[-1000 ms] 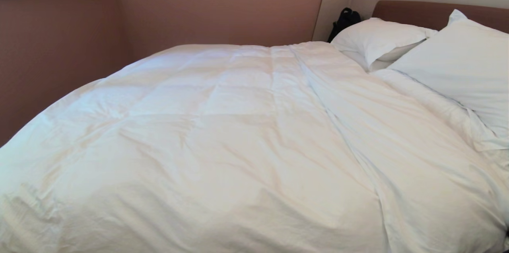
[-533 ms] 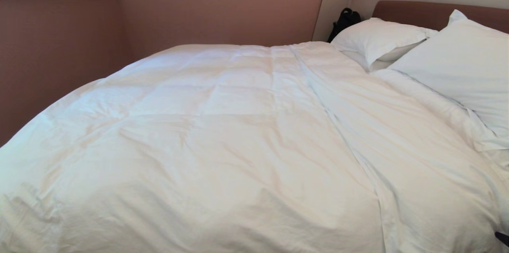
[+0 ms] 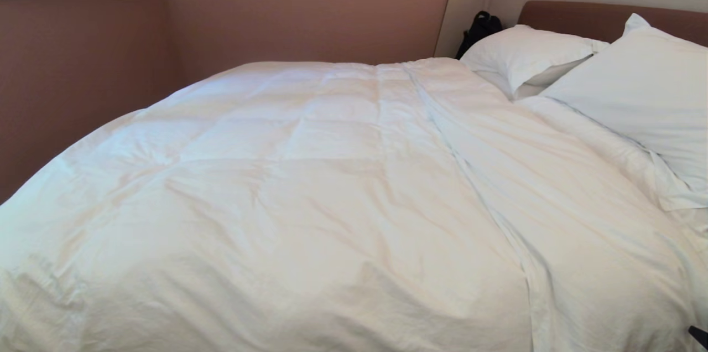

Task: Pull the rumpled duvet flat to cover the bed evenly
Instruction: Flatten the corners of the folded blanket

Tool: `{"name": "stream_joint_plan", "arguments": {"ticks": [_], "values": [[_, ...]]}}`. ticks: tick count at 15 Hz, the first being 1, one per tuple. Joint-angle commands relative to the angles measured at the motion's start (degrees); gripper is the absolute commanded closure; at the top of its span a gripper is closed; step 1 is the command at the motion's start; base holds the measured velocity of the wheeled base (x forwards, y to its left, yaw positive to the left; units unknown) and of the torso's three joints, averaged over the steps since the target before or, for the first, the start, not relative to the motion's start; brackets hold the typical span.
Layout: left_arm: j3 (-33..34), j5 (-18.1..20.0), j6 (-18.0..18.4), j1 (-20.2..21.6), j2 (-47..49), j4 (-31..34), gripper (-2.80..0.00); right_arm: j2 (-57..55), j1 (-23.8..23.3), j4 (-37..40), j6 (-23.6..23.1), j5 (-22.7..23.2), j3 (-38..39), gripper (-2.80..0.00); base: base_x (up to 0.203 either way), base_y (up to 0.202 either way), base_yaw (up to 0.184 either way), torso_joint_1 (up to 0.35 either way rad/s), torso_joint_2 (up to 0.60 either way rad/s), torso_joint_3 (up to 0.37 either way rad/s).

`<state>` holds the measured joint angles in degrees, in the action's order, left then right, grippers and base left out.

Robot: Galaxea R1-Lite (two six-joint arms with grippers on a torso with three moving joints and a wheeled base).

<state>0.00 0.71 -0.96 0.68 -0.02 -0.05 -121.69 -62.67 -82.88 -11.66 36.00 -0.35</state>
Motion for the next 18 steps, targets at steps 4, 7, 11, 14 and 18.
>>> {"name": "stream_joint_plan", "arguments": {"ticks": [4,7,11,14,18], "values": [[0.0,0.0,-0.01,0.02,0.02,-0.04,0.0,4.75,-0.26,-1.95,0.37,-6.33,-6.68,-2.8,0.0,0.0,0.0,0.0,0.0,0.0],[0.0,0.0,-0.01,0.02,0.02,-0.04,0.0,6.95,0.04,-0.35,0.85,-6.38,-9.84,-2.8,0.0,0.0,0.0,0.0,0.0,0.0],[0.0,0.0,-0.01,0.02,0.02,-0.04,0.0,15.76,2.52,10.55,2.48,-6.63,-15.56,-2.8,0.0,0.0,0.0,0.0,0.0,0.0],[0.0,0.0,-0.01,0.02,0.02,-0.04,0.0,25.54,4.08,32.8,6.19,-6.38,-24.85,-2.8,0.0,0.0,0.0,0.0,0.0,0.0],[0.0,0.0,-0.01,0.02,0.02,-0.04,0.0,35.18,6.32,62.4,9.44,-4.85,-37.2,-2.8,0.0,0.0,0.0,0.0,0.0,0.0]]}}
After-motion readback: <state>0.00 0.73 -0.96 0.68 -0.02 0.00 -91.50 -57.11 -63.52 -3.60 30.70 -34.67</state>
